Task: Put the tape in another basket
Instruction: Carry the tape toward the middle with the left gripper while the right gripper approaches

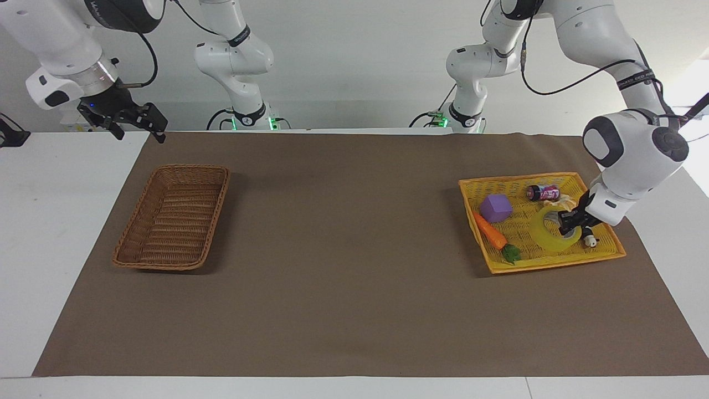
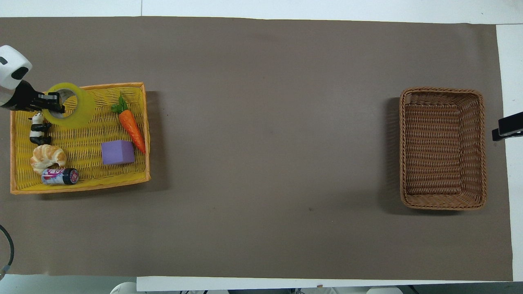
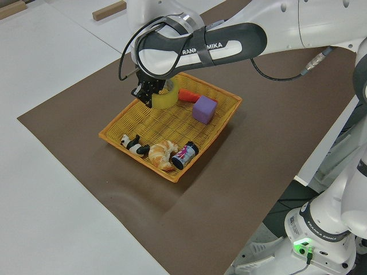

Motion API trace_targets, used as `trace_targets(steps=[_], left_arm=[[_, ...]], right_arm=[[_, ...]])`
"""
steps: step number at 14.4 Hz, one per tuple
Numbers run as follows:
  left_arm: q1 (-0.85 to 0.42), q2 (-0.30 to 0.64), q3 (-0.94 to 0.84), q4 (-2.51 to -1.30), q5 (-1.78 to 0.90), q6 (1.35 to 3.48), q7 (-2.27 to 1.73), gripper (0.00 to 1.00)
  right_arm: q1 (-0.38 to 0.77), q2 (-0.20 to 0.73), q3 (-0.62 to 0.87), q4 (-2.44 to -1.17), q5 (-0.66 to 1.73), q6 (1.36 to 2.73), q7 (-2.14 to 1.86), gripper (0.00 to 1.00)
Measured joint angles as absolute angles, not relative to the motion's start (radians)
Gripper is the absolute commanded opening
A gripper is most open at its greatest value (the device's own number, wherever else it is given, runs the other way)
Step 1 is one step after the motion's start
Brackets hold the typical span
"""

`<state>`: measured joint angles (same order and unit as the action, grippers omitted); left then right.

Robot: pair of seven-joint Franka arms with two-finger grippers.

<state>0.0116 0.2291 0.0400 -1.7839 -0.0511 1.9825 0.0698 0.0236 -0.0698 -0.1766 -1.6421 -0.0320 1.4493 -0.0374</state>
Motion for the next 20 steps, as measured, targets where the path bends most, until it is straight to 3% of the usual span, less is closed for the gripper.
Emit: trace_targets(steps=[4, 10, 15, 20], left_arm=[[-0.216, 0.222, 0.028, -1.655, -0.191, 1.886, -0.300, 0.00], [-0.675, 0.226, 0.016, -1.654, -0.259, 2.007, -0.792, 0.00], [-0.669, 0.227, 0.038, -1.655, -0.264, 2.019, -0.791, 0.00], [-0.661, 0.227, 0.037, -1.655, -0.266, 2.018, -0.779, 0.00]], right_arm=[[0.024, -0.070, -0.177, -1.642, -0.032, 1.449, -0.037, 0.99], [0.023, -0.070, -0.177, -1.642, -0.032, 1.449, -0.037, 0.99], [-0.034, -0.070, -0.185, -1.643, 0.022, 1.422, -0.104, 0.99], [-0.068, -0.058, -0.183, -1.691, 0.470, 1.487, -0.168, 0.99]])
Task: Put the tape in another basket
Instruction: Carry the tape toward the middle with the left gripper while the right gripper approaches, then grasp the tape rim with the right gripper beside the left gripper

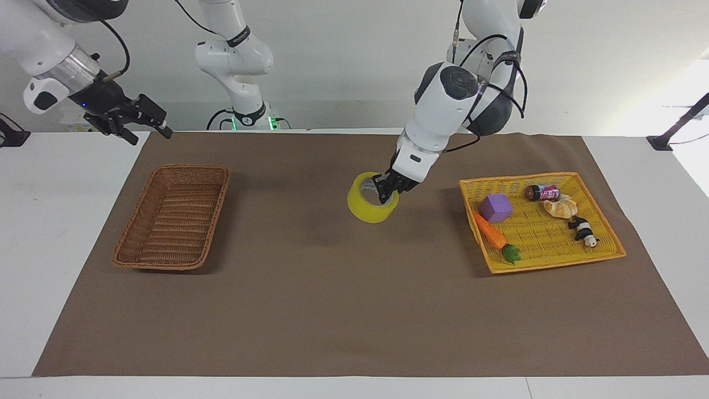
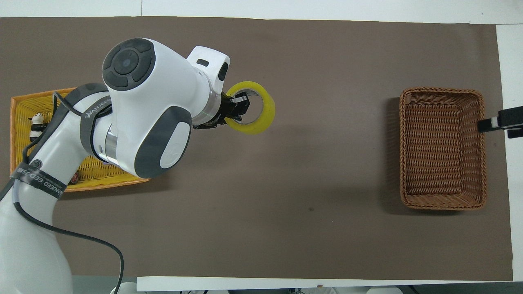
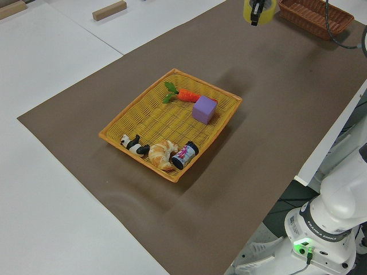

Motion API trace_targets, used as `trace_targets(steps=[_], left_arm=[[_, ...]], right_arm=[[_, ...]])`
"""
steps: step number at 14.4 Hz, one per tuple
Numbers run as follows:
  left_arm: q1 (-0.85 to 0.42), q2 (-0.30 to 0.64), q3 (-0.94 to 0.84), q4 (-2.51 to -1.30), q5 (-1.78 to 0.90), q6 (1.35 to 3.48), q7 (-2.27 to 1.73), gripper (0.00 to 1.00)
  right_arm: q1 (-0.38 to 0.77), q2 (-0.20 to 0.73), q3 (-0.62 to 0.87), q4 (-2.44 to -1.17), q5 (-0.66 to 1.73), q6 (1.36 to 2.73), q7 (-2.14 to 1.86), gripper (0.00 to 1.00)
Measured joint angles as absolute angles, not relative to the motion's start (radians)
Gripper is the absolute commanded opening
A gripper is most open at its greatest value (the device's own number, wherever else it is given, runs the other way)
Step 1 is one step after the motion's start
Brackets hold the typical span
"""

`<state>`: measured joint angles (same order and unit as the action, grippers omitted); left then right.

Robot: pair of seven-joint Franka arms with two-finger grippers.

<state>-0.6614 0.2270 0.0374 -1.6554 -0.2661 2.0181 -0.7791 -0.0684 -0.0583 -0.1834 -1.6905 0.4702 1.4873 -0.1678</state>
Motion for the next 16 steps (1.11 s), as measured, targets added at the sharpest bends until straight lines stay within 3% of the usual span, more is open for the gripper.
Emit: trace_targets(steps=[8, 12, 16], left_arm=[[-0.682, 0.227, 0.029, -1.655, -0.267, 2.017, -0.772, 0.00], [-0.682, 0.227, 0.029, -1.655, -0.267, 2.017, -0.772, 0.00], [-0.682, 0.227, 0.029, -1.655, -0.267, 2.017, -0.772, 0.00]], right_arm=[[0.119, 0.101, -0.166, -1.802, 1.031, 1.763, -0.317, 0.99], [0.191, 0.180, -0.167, -1.811, 1.184, 1.817, -0.435, 0.99], [0.287, 0.192, -0.166, -1.861, 1.298, 1.900, -0.436, 0.99]])
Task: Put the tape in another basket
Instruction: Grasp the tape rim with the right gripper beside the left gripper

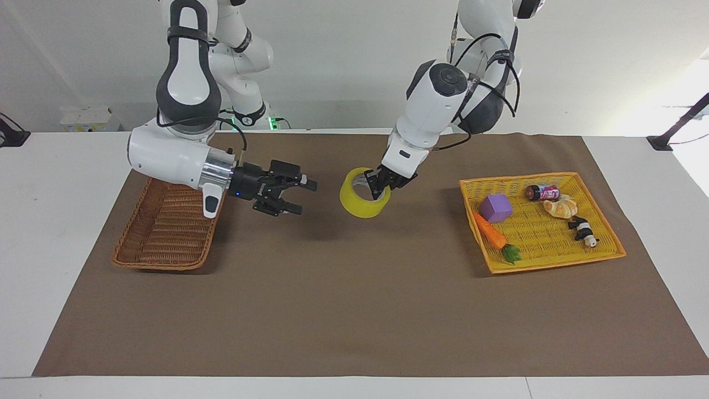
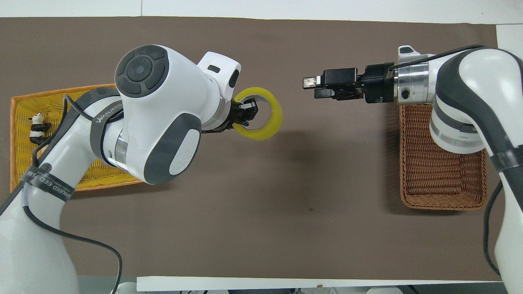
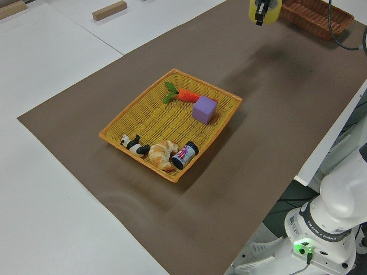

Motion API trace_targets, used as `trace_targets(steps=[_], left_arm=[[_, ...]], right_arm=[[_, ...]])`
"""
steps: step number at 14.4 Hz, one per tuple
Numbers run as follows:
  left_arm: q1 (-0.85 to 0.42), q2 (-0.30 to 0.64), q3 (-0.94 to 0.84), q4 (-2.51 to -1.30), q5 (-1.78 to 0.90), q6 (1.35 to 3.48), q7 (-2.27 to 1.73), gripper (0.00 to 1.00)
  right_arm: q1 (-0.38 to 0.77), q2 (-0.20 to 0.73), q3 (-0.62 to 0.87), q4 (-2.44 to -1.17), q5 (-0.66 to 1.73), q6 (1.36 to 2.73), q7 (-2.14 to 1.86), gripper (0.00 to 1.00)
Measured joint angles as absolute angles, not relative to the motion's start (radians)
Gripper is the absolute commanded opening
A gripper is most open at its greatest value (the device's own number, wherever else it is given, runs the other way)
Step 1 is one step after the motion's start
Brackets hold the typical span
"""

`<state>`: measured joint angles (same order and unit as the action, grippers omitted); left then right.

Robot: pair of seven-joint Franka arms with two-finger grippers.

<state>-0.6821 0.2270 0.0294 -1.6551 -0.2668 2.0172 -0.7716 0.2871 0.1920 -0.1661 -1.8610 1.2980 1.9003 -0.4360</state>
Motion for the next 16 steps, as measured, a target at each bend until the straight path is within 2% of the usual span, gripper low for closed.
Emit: trace_targets(steps=[9, 16], left_arm=[[-0.682, 0.227, 0.030, -1.655, -0.267, 2.017, -0.772, 0.00], [-0.682, 0.227, 0.032, -1.653, -0.267, 2.005, -0.772, 0.00]], right_arm=[[0.416, 0.196, -0.167, -1.916, 1.389, 2.044, -0.381, 0.99], [0.425, 0.196, -0.169, -1.935, 1.390, 2.046, -0.381, 0.95]])
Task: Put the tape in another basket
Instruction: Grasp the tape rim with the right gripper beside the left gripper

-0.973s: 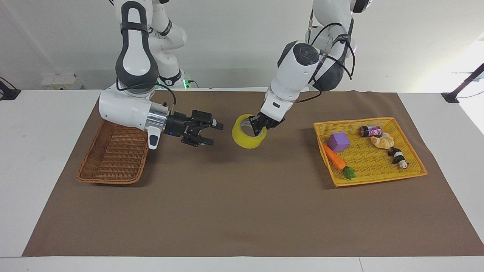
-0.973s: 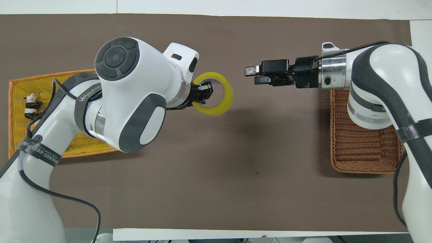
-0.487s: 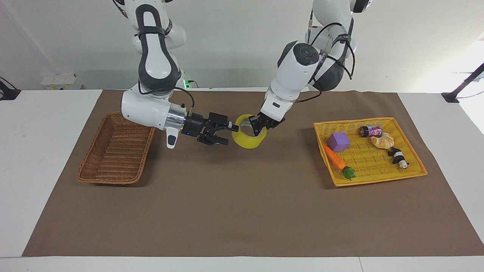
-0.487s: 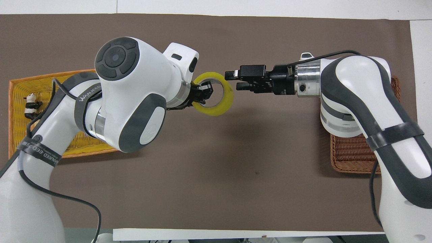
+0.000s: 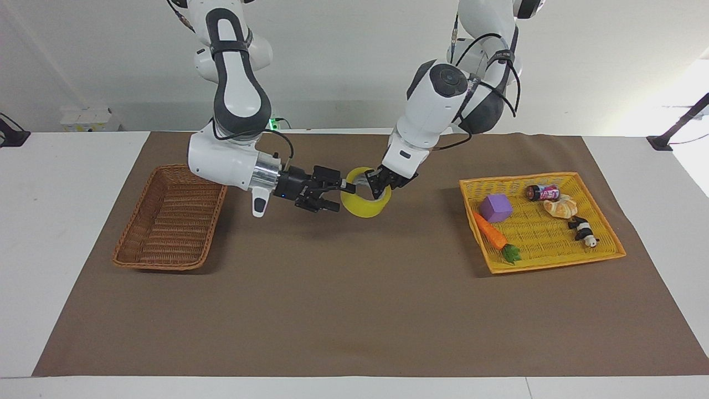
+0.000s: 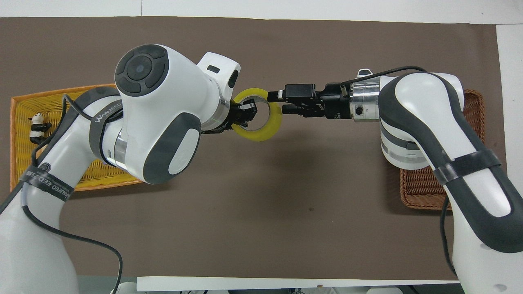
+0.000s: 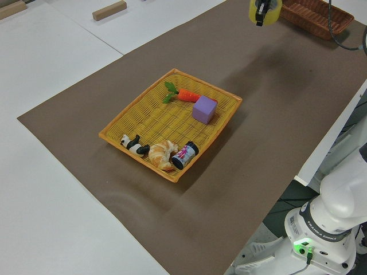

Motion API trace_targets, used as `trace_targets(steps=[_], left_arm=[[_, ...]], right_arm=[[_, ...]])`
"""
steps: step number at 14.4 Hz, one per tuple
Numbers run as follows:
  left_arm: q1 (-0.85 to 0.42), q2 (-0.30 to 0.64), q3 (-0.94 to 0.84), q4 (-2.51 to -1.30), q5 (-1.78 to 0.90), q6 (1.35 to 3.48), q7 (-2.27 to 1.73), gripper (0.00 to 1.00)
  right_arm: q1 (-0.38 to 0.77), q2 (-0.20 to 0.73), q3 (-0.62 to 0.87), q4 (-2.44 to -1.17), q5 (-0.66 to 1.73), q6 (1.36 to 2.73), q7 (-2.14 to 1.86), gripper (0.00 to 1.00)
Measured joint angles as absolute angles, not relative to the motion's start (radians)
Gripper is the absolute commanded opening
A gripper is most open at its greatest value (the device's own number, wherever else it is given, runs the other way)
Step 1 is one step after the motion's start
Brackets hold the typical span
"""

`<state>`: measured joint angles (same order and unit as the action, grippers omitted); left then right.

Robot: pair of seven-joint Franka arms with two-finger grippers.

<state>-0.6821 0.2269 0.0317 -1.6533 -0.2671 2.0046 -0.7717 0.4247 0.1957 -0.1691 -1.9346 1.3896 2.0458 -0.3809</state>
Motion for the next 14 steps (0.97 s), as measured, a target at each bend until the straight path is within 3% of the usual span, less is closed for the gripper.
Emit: trace_targets(steps=[2, 4, 5, 8, 9, 10, 14], left_arm=[[-0.682, 0.227, 0.032, -1.652, -0.267, 2.005, -0.772, 0.00], [-0.682, 0.227, 0.032, -1.652, -0.267, 2.005, -0.772, 0.00], [-0.682, 0.227, 0.032, -1.652, -0.267, 2.005, -0.772, 0.00], [-0.682, 0.227, 0.032, -1.651, -0.267, 2.005, -0.772, 0.00], [-0.682, 0.227, 0.032, -1.652, -0.267, 2.004, -0.772, 0.00], [-0.682, 0.228, 0.032, -1.654, -0.268, 2.002, -0.772, 0.00], [-0.682, 0.228, 0.032, -1.653, -0.276, 2.000, -0.772, 0.03]], right_arm=[[0.432, 0.196, -0.168, -1.937, 1.390, 2.046, -0.381, 0.94], [0.439, 0.196, -0.168, -1.938, 1.390, 2.046, -0.381, 0.85], [0.440, 0.196, -0.168, -1.938, 1.390, 2.046, -0.381, 0.73], [0.441, 0.196, -0.168, -1.938, 1.390, 2.046, -0.381, 0.18], [0.440, 0.195, -0.168, -1.938, 1.391, 2.042, -0.381, 0.07], [0.440, 0.191, -0.168, -1.937, 1.392, 2.038, -0.381, 0.01], [0.440, 0.190, -0.168, -1.938, 1.392, 2.035, -0.382, 0.00]])
